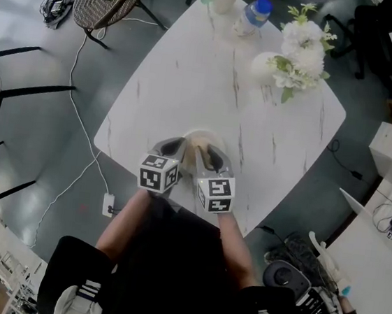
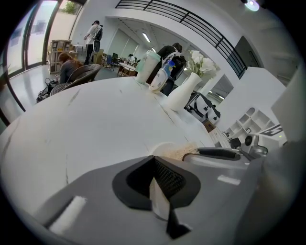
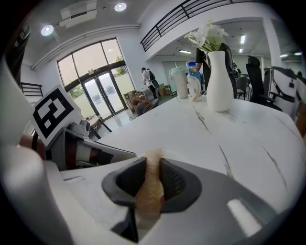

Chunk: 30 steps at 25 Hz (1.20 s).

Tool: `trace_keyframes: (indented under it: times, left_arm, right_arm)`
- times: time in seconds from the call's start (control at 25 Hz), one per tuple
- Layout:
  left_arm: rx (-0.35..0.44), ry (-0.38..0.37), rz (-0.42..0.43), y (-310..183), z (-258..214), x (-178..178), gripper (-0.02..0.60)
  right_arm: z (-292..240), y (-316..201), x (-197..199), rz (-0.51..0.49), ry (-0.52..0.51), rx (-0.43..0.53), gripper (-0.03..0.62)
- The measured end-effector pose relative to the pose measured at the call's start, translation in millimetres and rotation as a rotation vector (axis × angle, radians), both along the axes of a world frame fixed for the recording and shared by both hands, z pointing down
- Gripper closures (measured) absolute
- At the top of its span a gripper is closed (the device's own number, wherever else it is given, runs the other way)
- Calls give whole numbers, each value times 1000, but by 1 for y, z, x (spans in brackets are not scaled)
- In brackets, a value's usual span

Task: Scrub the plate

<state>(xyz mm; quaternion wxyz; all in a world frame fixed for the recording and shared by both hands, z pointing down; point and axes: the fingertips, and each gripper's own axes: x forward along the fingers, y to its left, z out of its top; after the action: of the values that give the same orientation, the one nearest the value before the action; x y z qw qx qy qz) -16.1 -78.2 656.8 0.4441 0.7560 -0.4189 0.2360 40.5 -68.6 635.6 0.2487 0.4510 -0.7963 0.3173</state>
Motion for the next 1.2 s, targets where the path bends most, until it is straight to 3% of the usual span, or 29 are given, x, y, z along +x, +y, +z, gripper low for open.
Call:
trace_keyframes:
  times: [0.56, 1.2]
  left_arm:
    - [7, -20, 3, 1, 0, 0, 575]
    - [11, -12, -12, -1, -1, -3, 575]
  right_arm:
    - [3, 6, 44, 72, 50, -13, 503]
    - [-5, 9, 64, 102, 82, 4, 503]
